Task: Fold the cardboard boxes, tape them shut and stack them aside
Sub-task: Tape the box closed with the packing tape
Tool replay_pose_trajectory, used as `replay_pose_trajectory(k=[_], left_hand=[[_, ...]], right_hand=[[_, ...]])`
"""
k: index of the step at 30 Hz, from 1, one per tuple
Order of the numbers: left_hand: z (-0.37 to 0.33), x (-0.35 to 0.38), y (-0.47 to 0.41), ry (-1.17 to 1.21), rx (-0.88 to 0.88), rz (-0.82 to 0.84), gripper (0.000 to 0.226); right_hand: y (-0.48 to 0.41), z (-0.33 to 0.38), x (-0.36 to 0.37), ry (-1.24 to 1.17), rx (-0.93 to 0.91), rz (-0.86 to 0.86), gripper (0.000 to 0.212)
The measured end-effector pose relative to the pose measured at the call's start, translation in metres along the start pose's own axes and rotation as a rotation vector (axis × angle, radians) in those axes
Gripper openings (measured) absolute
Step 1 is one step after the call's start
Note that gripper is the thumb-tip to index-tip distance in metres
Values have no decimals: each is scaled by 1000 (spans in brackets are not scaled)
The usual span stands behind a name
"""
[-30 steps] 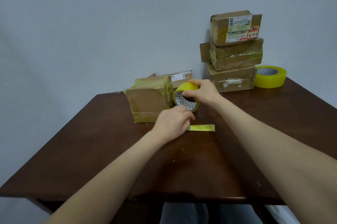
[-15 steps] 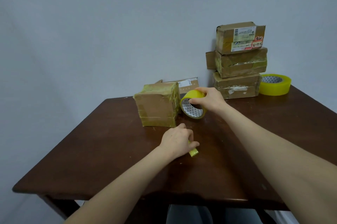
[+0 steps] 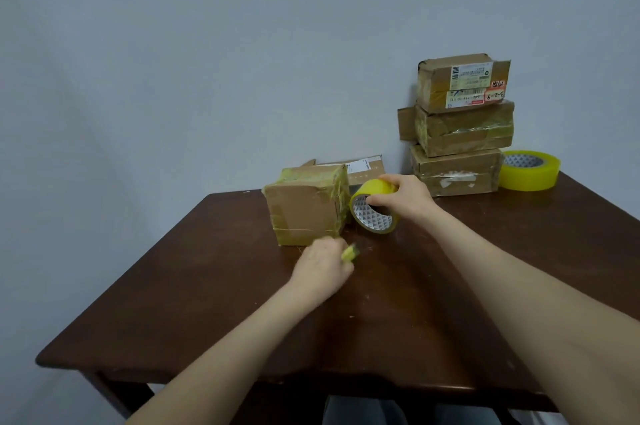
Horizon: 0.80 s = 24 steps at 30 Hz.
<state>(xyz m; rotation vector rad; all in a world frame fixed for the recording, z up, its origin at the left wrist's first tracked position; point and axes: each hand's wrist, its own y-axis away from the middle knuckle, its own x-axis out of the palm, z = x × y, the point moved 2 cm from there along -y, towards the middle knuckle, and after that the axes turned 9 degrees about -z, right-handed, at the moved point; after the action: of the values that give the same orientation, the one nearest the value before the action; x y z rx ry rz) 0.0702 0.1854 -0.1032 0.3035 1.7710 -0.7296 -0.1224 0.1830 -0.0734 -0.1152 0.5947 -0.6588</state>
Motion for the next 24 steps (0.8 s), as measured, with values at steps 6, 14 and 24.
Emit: replay_pose_trajectory(k=[6,14,24], left_hand=[[6,-67,-57,168,-79,-436,21],[-7,-43,-106,64,12,-363,23],[9,-26,-109,206,-7,-382,18]], right_hand=[[-5,-4,3,-8,19,62,69],[-18,-13,12,-59,-15,49,67],[-18,-22,1,-290,7,144,56]])
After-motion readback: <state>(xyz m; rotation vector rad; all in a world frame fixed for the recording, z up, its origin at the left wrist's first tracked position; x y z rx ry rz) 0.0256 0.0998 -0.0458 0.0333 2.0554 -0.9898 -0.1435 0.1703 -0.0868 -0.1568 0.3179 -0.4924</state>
